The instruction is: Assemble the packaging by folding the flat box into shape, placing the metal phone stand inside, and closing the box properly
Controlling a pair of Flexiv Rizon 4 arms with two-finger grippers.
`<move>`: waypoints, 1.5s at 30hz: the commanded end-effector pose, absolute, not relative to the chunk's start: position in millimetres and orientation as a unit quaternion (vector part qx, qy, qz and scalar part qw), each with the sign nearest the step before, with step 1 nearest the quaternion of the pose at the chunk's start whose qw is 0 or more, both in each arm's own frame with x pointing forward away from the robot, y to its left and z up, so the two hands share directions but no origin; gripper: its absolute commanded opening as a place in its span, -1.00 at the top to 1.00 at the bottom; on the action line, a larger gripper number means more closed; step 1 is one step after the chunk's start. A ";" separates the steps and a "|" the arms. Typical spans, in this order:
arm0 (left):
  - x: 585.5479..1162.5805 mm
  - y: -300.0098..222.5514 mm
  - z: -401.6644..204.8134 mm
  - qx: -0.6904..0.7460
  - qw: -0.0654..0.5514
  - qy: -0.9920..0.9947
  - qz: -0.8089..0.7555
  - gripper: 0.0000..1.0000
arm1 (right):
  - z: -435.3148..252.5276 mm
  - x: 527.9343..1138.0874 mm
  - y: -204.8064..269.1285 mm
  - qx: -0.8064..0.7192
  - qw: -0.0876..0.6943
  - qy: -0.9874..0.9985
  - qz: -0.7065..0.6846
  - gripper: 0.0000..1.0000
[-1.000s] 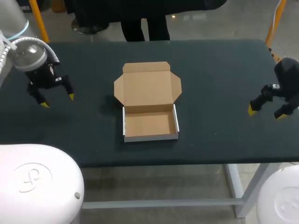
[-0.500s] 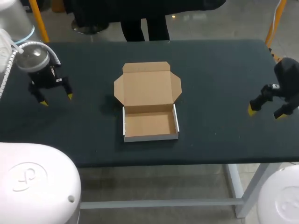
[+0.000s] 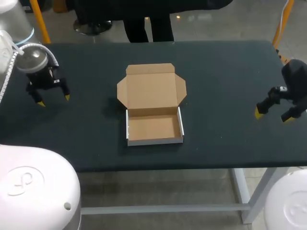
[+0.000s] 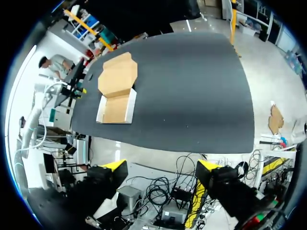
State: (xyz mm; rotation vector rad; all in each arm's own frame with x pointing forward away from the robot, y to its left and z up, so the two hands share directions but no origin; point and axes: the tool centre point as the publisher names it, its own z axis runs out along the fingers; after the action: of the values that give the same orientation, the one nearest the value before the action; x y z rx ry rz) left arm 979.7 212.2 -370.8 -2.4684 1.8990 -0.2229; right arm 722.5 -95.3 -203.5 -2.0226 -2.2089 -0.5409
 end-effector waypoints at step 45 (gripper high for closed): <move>1082.7 262.5 -393.4 -0.780 0.002 0.624 -0.038 -1.00 | -200.8 721.1 -95.4 -0.664 0.050 -0.725 -0.176 -1.00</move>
State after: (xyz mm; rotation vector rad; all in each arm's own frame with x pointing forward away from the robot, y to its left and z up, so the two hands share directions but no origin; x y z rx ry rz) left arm 1076.0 260.8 -392.1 -2.4347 1.9457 -0.1434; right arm 722.1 -95.3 -203.4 -2.0229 -2.2092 -0.5413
